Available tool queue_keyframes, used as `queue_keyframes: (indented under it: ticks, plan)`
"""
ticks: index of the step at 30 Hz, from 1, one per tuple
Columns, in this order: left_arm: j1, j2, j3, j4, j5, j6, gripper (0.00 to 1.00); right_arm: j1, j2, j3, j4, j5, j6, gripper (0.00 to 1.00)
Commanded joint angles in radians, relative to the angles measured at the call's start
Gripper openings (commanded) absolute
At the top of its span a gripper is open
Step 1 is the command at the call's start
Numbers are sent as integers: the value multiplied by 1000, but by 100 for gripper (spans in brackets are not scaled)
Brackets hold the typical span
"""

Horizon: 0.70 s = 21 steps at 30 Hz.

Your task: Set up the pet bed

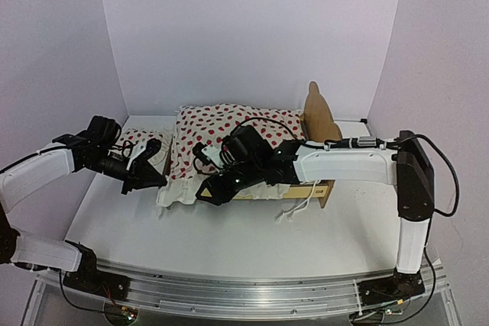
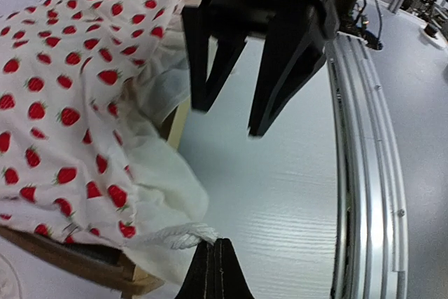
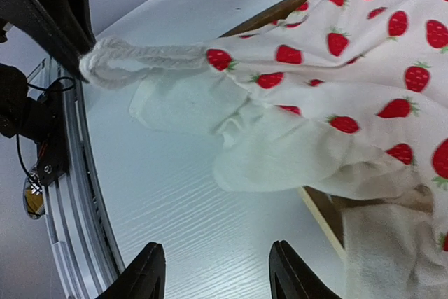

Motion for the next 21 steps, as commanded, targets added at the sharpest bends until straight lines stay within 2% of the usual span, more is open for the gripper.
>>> queue_keyframes:
  ticks: [1,5,11,13,16,21]
  plan:
    - [-66,14,85,-9,71,-148,0,13,-12,-6,163,-92,30,53]
    - [-102,43,118,25,84,-237,0,12,-12,-44,307,-120,61,52]
    - [-112,81,156,115,132,-456,0,12,-6,-67,393,-96,94,50]
    - [-112,93,163,149,155,-527,0,12,2,-68,391,-32,98,50]
    - [-112,95,167,185,156,-572,0,13,19,-82,369,136,73,56]
    - [-111,100,177,170,119,-549,0,12,90,-48,321,281,14,62]
